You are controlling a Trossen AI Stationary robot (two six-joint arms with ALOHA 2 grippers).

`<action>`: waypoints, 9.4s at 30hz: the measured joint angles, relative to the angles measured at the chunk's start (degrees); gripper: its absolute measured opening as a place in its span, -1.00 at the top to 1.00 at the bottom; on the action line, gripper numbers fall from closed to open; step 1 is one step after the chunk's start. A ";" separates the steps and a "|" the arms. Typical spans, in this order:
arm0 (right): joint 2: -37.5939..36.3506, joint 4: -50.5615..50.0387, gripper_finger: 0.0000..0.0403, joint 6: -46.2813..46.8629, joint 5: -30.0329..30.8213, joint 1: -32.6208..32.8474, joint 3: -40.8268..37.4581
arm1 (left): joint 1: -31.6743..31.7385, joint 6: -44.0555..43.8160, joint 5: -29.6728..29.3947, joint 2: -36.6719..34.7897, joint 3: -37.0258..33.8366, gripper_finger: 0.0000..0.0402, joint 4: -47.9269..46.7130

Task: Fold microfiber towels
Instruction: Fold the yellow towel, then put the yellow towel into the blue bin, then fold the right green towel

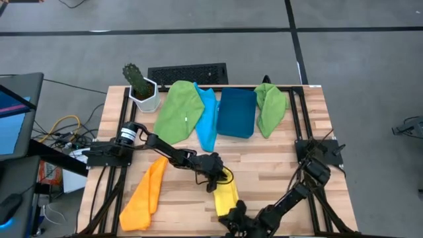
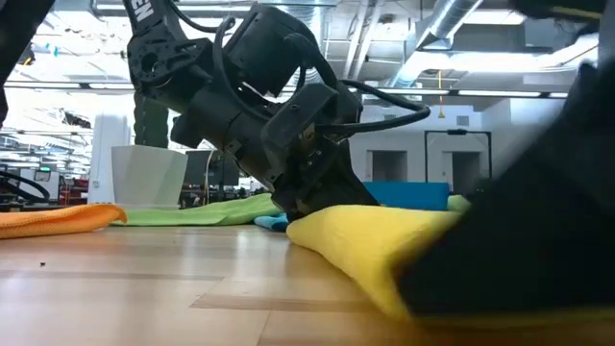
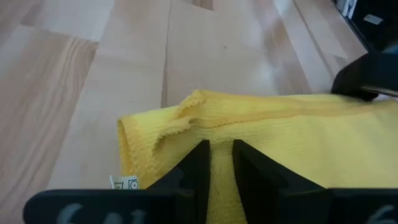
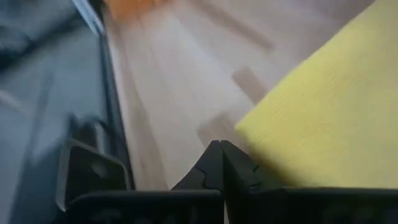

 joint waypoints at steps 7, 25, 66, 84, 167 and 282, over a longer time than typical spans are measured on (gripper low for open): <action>-6.50 -10.73 0.91 -9.66 0.45 -0.89 6.26 | 0.21 -0.91 1.05 -0.05 0.02 0.67 -0.14; 4.76 -14.26 0.94 10.47 9.13 0.44 5.64 | 0.35 0.07 0.39 -0.15 0.11 0.67 -0.56; -13.84 -36.92 0.93 27.58 -20.17 -0.82 5.37 | 3.10 -0.48 0.19 3.28 0.07 0.67 4.88; -19.19 -48.72 -0.14 27.10 -33.96 -9.26 5.55 | 2.89 -12.52 2.16 1.56 0.33 0.67 4.84; -46.69 -46.17 0.91 -33.05 -41.53 -74.65 -2.36 | 3.47 -3.45 -20.44 -69.67 6.27 0.67 -73.53; -32.20 -58.58 0.78 -52.83 -33.75 -80.23 2.71 | 10.11 -4.69 -25.82 -69.76 6.32 0.67 -78.04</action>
